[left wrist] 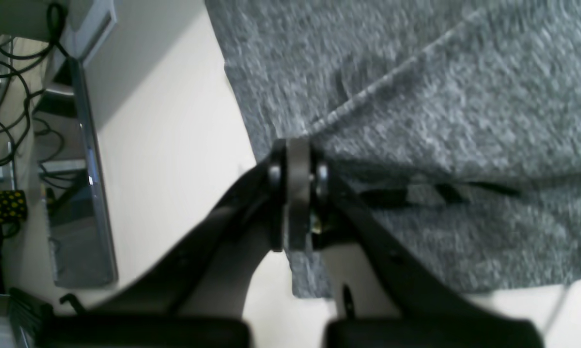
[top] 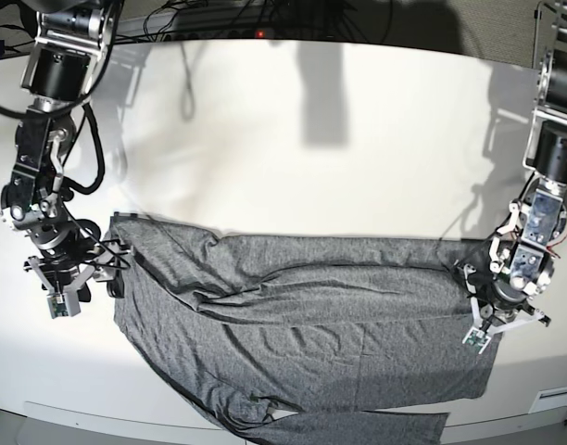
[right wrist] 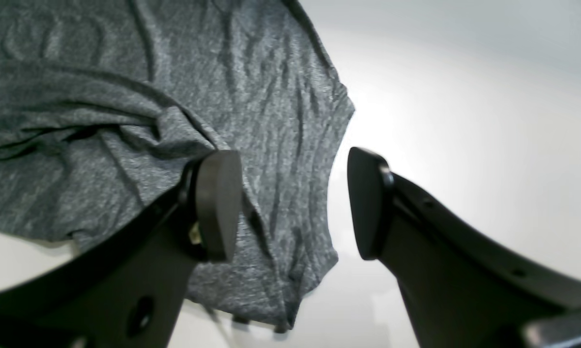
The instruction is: Fold the T-shirt properly
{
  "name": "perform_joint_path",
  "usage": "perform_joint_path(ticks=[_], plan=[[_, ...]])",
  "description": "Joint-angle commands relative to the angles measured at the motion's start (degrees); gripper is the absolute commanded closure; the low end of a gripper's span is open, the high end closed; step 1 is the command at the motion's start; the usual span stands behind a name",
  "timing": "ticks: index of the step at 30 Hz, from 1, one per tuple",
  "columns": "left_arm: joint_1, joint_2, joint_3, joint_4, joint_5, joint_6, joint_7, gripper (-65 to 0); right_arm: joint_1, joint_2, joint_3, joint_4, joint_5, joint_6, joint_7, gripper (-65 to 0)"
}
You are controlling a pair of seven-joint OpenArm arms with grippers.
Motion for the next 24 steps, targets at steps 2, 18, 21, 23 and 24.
perform_joint_path(ticks=[2,18,21,23,24], plan=[[-2.2,-0.7,-0.4,0.7,0.3,0.5,-0.6,0.0,1.4,0.8,0.2,0.9,0.7,0.2,1.4,-34.4],[-2.0,-1.0,-0.4,12.0,3.2,0.6,16.2,0.0,1.4,0.8,0.2,0.9,0.4,0.2,2.9,-34.4],[-2.0,-1.0,-0.4,16.9,1.6,0.6,21.1,0.0,1.4,0.8,0.2,0.9,0.2,0.2,2.6,-34.4],[-2.0,-1.0,-0.4,19.2,-0.3,0.6,26.4,0.0,1.4,0.8,0.2,0.9,0.2,0.2,2.7,-34.4],[-2.0,-1.0,-0.4,19.9,-0.7,0.6,28.9,0.0,1.4,0.8,0.2,0.9,0.2,0.2,2.7,-34.4]])
